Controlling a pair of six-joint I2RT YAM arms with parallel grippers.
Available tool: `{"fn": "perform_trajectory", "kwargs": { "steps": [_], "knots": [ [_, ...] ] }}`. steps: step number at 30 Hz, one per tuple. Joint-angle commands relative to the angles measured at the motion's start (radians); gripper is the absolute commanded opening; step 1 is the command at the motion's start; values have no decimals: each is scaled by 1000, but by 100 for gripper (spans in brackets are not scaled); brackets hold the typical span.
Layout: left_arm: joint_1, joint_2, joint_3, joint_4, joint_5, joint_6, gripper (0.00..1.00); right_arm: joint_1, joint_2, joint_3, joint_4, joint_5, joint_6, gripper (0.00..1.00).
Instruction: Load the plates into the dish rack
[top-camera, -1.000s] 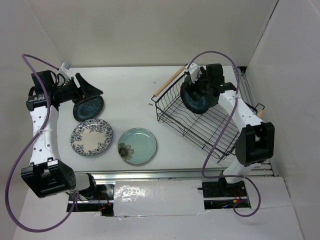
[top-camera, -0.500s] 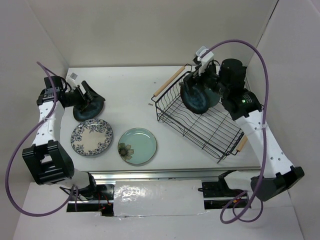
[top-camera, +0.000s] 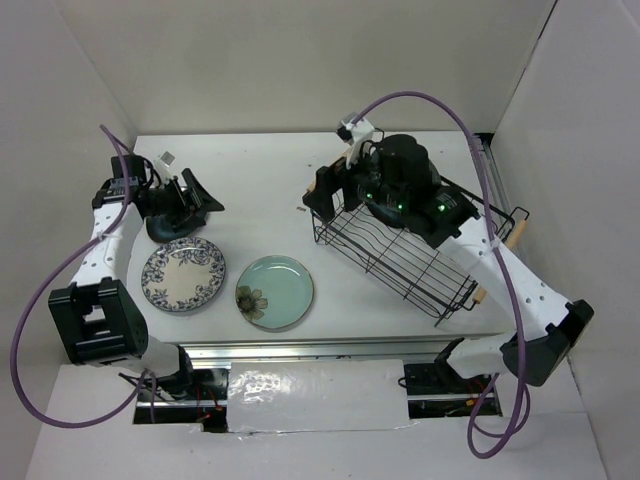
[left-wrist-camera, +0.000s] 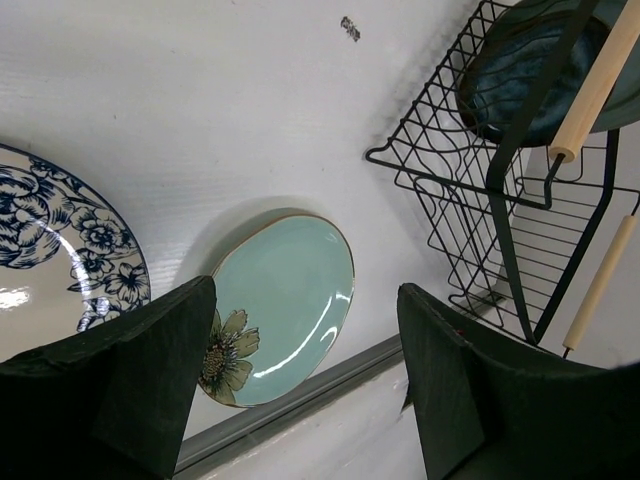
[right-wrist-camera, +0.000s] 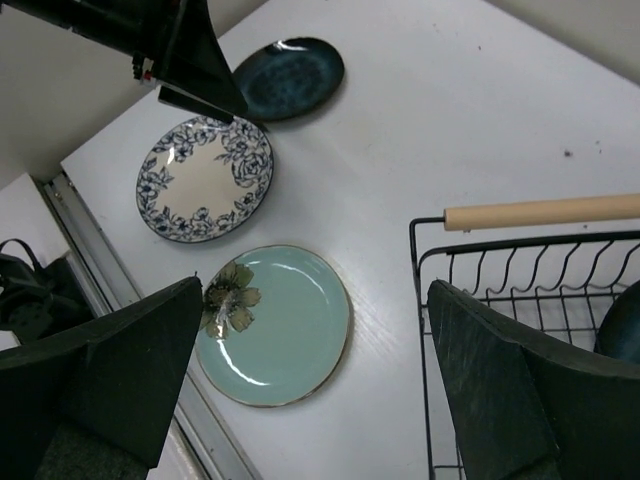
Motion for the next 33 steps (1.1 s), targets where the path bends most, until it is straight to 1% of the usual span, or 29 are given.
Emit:
{"fn": "perform_trajectory", "kwargs": {
  "steps": [1,4,5,7,9,11,12,13,14,15,17,18,19,22,25,27,28,29,30,33],
  "knots": [
    [-35,-10,4,15,-24,26,85,59,15,23,-46,138,52,100],
    [-40,-7,1,0,-23,62,86,125,-6,-25,-54,260,76,100],
    [-40,-4,1,-6,-30,65,89,140,-6,-45,-51,276,84,100],
    [-40,1,0,-22,-43,74,89,163,-52,-92,-37,293,99,100],
    [-43,5,-18,-37,-49,83,89,177,-87,-164,-30,322,174,100],
    [-67,4,-38,-37,-70,76,89,177,-130,-222,-34,304,260,100],
    [-74,4,-58,-42,-108,77,89,180,-140,-239,-49,267,275,100],
    [-101,8,-60,-48,-151,83,89,182,-152,-256,-57,248,300,100],
    [-164,25,-55,-80,-203,83,89,186,-160,-293,-65,241,309,100],
    [-184,36,-52,-98,-292,68,89,204,-169,-313,-80,248,327,100],
    [-218,54,-72,-118,-333,39,88,224,-206,-382,-91,271,341,100],
    [-253,51,-89,-109,-321,8,87,240,-219,-402,-105,303,360,100],
    [-265,33,-135,-89,-307,-6,87,246,-242,-436,-118,320,369,100],
    [-269,22,-207,-29,-294,-56,90,264,-293,-476,-166,372,390,100],
    [-269,53,-244,-25,-313,-116,92,278,-344,-503,-206,415,403,100],
    [-285,45,-275,1,-320,-191,91,278,-367,-520,-206,422,403,100],
    [-290,33,-319,17,-323,-219,90,278,-377,-526,-197,423,400,100],
    [-293,19,-342,58,-320,-263,90,275,-390,-529,-192,423,397,100],
    [-304,-7,-380,78,-308,-280,90,274,-390,-528,-194,432,400,100],
    [-334,-38,-429,106,-314,-342,90,272,-374,-511,-195,435,398,100]
  ]
}}
